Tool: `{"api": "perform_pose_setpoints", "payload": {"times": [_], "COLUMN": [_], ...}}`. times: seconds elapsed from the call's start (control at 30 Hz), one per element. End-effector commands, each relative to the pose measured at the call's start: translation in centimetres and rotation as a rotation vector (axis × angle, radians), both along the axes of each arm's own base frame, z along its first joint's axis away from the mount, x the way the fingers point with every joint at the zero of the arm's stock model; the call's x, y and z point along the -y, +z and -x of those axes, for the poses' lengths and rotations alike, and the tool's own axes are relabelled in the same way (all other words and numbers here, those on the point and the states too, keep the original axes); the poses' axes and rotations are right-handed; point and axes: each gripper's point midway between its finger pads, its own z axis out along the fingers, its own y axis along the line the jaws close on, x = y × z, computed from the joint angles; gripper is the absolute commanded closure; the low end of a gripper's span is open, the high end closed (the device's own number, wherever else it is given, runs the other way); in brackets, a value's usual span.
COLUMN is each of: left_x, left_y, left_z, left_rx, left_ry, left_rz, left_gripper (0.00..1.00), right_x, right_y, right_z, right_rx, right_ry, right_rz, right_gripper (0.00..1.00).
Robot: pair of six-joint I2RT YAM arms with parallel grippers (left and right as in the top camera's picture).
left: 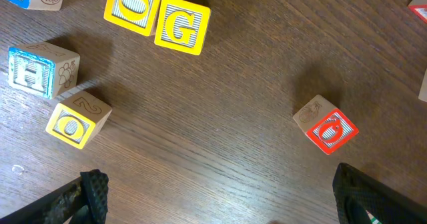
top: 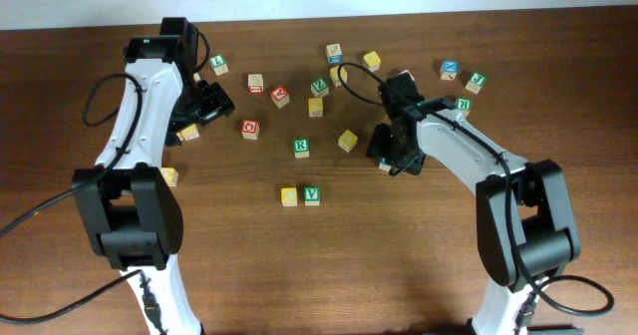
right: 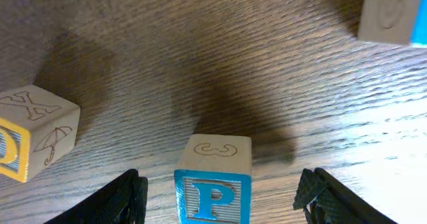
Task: Spell out CVPR
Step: 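Grasp the blue P block with the right gripper, then place the blue P block right of the V block, release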
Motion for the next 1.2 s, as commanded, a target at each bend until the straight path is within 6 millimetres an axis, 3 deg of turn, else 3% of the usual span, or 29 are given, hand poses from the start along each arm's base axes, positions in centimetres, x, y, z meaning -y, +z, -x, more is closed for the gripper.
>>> {"api": "perform_pose_setpoints", "payload": {"times": [0.0,0.1,0.4,0.6,0.77,0.83,1.03,1.17], "left_x": [0.0,0.0,0.0,0.0,0.0,0.0,0.0,0.0], "left_y": [0.6,0.6,0.6,0.6,0.6,0.6,0.6,0.6], "left_z": [0.0,0.0,0.0,0.0,0.0,0.0,0.0,0.0], "left_rx": [0.015,0.015,0.015,0.015,0.015,0.015,0.015,0.015], "left_ry": [0.001,0.001,0.001,0.001,0.001,0.001,0.001,0.001], "left_rz": [0.004,0.004,0.004,0.004,0.004,0.004,0.004,0.004], "left_gripper": [0.01,0.01,0.01,0.01,0.01,0.01,0.01,0.01], "right_x": [-0.3,1.2,0.0,-3.5,-9.8,-11.5,-11.5,-11.5], "right_y": [-1.6,-1.7,-1.2,0.3,0.4,0.5,0.4,0.3], "right_z": [0.7,1.1,0.5,2.3,6.5,6.9,5.6,6.0], "right_rx": [-0.038,-0.042,-0.024,-0.076,-0.124,-0.097,-0.020,-0.039], "right_ry": [0.017,0.010,0.097,0.295,0.442,0.483,0.486,0.462], "right_rz": [0.023,0.121,0.072,-0.082,-0.088,-0.091,-0.008,-0.018], "right_gripper": [0.37,0.46,0.75,0.77,0.77,0.76,0.72,0.71]}}
